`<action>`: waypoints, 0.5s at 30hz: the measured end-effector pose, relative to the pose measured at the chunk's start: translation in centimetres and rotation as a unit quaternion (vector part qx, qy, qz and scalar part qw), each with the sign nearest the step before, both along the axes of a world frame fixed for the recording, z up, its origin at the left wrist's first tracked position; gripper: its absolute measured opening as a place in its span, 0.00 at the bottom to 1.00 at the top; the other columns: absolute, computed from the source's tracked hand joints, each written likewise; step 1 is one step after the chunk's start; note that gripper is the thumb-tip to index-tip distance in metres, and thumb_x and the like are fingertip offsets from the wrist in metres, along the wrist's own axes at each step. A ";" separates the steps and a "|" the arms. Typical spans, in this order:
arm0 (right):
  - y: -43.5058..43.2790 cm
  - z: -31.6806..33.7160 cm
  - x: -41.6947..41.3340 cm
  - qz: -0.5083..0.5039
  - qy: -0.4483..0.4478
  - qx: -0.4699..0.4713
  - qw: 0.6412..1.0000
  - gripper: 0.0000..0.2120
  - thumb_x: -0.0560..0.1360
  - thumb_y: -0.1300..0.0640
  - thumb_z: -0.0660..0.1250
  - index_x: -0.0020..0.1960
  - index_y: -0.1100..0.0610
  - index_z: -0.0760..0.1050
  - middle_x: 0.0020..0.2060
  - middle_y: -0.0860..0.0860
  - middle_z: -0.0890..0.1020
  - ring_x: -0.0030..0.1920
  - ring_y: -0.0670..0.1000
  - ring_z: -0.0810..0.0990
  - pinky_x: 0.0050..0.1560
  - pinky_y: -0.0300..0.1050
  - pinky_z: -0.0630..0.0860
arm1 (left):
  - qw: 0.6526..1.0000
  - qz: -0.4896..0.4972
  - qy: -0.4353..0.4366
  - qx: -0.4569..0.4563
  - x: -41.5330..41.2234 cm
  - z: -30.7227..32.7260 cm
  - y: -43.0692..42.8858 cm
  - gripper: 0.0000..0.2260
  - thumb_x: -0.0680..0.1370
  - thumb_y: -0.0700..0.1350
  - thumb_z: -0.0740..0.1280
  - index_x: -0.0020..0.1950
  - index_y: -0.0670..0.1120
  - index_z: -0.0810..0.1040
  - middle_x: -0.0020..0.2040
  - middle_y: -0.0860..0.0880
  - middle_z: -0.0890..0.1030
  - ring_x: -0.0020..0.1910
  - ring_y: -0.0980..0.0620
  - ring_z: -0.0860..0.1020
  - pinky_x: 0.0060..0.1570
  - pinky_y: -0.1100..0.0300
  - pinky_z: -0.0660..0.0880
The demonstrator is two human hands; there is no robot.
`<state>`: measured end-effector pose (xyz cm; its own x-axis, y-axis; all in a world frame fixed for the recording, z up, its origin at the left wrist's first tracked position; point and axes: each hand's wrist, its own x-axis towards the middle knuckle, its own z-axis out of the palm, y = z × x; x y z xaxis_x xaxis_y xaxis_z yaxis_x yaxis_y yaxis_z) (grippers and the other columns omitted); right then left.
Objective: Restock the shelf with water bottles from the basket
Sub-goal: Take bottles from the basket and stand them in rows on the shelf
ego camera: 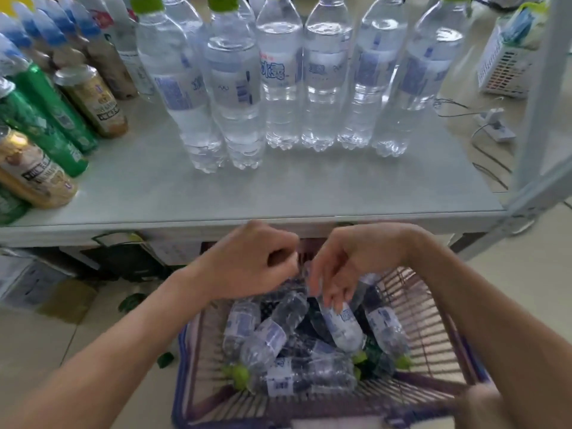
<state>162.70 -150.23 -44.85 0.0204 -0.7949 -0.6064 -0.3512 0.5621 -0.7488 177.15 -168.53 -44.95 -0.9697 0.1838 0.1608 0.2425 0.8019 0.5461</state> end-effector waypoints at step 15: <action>0.7 -18.4 2.9 0.302 0.584 -0.035 0.753 0.23 0.80 0.60 0.66 0.74 0.51 0.73 0.77 0.64 0.62 0.78 0.67 0.57 0.76 0.70 0.53 | 0.841 -0.306 -0.247 -0.371 -0.4 -18.0 1.0 0.28 0.81 0.39 0.68 0.78 0.59 0.68 0.84 0.53 0.55 0.83 0.43 0.50 0.81 0.42 0.51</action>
